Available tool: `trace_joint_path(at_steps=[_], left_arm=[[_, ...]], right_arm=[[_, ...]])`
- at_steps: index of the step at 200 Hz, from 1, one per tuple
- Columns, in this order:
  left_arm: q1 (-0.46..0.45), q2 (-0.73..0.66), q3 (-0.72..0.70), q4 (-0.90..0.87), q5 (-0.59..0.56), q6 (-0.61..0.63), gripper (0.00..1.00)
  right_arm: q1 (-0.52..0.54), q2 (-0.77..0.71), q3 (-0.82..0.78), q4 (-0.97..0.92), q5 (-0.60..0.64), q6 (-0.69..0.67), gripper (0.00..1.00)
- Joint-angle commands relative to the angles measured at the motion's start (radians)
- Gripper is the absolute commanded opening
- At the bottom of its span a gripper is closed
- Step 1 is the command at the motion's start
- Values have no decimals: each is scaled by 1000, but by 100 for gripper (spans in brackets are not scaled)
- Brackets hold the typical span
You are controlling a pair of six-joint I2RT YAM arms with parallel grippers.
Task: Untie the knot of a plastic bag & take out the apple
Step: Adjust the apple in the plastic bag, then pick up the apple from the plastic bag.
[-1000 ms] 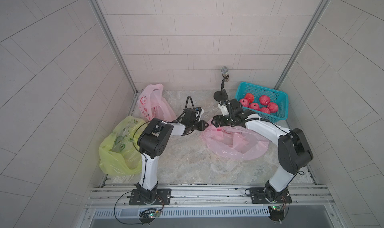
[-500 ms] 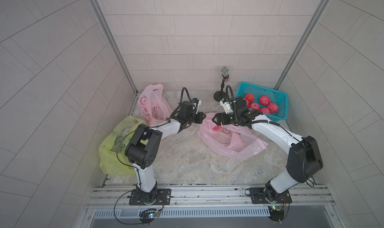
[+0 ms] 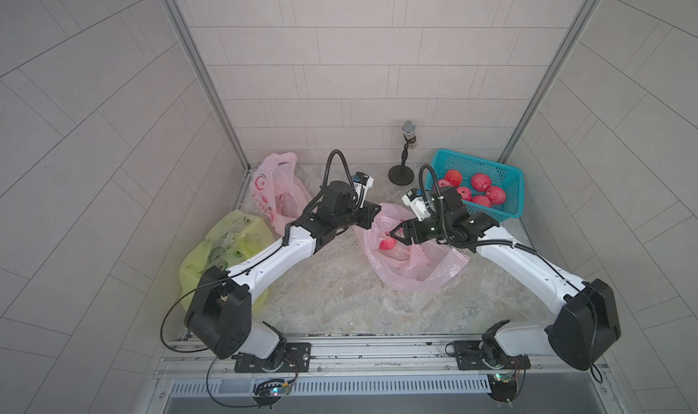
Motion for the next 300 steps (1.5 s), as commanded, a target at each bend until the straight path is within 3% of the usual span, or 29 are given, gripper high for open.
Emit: trace_joint_path(at_steps=[1,38,72,139,185,251,300], left_arm=[[-10,-17,-5,-35,-35,3,0],[-4,12,-51,-38,-81,8,0],[17,41,-82,-37,-116,8,0],[60,145,-59,-55,-217,11,0],[71,223,-45,-2,-215,17,1],[82,293,-55,18,-191,-6,1],[94,293,-67,25,-188,-22,1]], right_arm=[[40,11,-21,-44,-32,-42,74],[62,61,-81,2,98,-38,75],[62,99,-86,45,185,-43,84],[62,244,-35,150,294,-42,90],[62,323,-6,224,339,-28,93],[68,422,15,264,375,-19,93],[68,437,0,285,374,-11,82]])
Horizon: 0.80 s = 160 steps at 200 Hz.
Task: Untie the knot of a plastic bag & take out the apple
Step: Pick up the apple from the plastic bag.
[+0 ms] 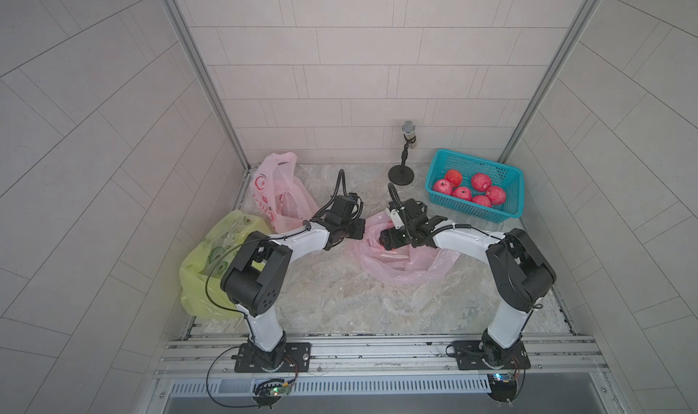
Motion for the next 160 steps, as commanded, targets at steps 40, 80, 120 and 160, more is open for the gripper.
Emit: trace_joint_path(at_steps=[40,80,120,160], left_arm=[[22,-3,-11,32,-1,-30,1],[32,0,-12,41,-3,-35,1],[33,-1,-18,46,-13,-33,1],[34,-7,-30,55,-18,-32,1]], right_arm=[[4,-10,-24,-6,-28,-5,75],[6,-66,-39,-103,-115,-29,72],[4,-151,-44,-192,-235,-44,72],[-10,-240,-24,-236,-333,-23,72]])
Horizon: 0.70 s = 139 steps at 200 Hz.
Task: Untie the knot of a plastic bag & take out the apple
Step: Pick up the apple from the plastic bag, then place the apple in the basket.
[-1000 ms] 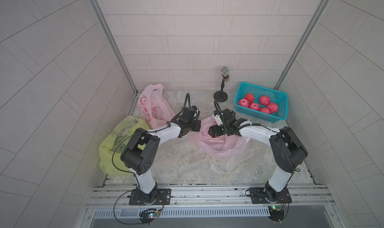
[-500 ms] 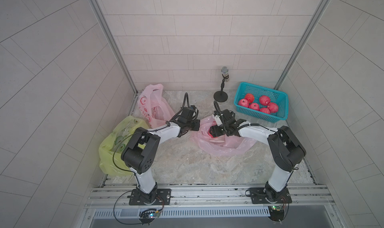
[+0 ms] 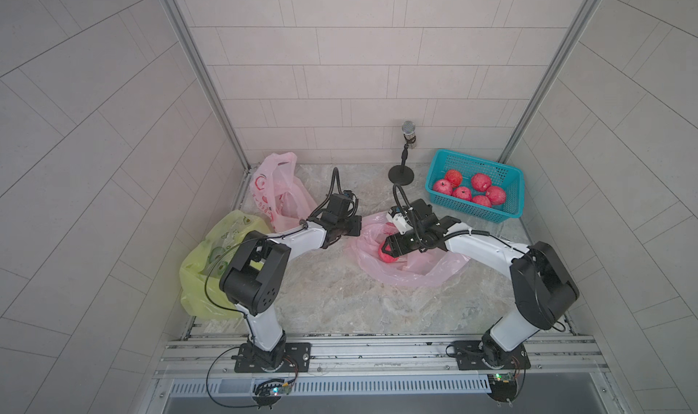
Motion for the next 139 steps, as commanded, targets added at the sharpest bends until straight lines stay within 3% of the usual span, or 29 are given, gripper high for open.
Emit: trace_joint_path(at_steps=[1,40,70,116,139], left_arm=[[6,-8,-17,18,-19,-7,1],[12,-35,-24,16,-14,2,1],[31,-62,-15,3,-4,11,8],[49,-67,24,-13,33,22,28],[53,-74,33,-7,79,15,48]], right_arm=[[-10,-63,16,-60,-78,0,72],[-86,-154,71,-31,43,64,72],[-191,-202,134,31,124,114,72],[-362,-119,263,66,217,106,72],[-414,-42,310,137,292,88,72]])
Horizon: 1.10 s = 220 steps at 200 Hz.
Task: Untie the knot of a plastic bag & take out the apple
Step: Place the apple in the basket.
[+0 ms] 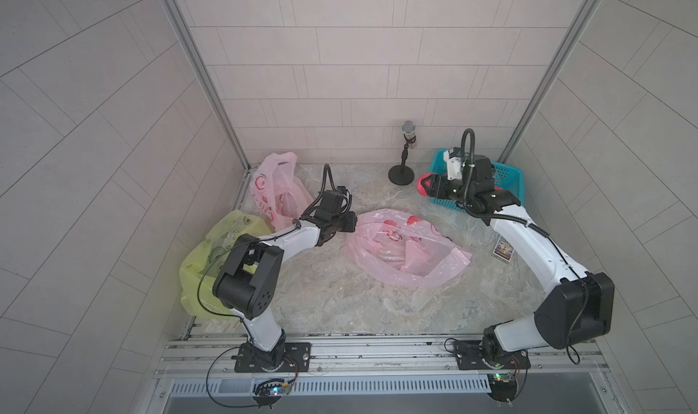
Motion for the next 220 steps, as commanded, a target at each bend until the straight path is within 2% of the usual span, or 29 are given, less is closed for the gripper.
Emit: trace_joint_path(at_steps=[1,22,54,107,169,220], left_arm=[[4,-32,31,-1,46,1,49],[6,-51,28,19,103,-14,60],[11,-129,24,6,142,-8,65],[14,-249,4,-23,132,34,76],[15,-326,32,-85,112,56,78],[15,-361,21,-114,101,54,80]], right_arm=[[-39,79,37,72,111,-11,72],[-84,177,105,111,159,-28,72],[-166,310,190,167,229,-48,73],[-280,481,314,163,244,-41,73],[-334,630,375,167,219,-33,73],[-351,694,387,172,208,-24,73]])
